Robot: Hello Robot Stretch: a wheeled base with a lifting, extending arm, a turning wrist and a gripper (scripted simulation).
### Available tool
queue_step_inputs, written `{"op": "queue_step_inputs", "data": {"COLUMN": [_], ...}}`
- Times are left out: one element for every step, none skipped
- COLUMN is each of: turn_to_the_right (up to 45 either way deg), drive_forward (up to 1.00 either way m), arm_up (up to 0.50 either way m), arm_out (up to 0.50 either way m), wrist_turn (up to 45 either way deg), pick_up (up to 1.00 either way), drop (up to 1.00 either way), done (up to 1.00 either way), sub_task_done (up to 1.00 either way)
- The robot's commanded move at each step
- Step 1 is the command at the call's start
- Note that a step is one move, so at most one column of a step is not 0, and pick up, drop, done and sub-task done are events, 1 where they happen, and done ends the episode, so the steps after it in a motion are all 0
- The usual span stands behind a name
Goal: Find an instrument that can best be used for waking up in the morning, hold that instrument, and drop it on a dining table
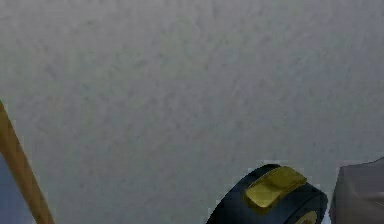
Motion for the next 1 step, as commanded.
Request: {"op": "queue_step_inputs", "data": {"turn_to_the_right": [0.0], "drive_forward": [0.2], "arm_up": [0.0], "arm_out": [0.0], "wrist_turn": [0.0], "pick_up": [0.0], "drop": [0.0], "done": [0.0], "sub_task_done": [0.0]}}
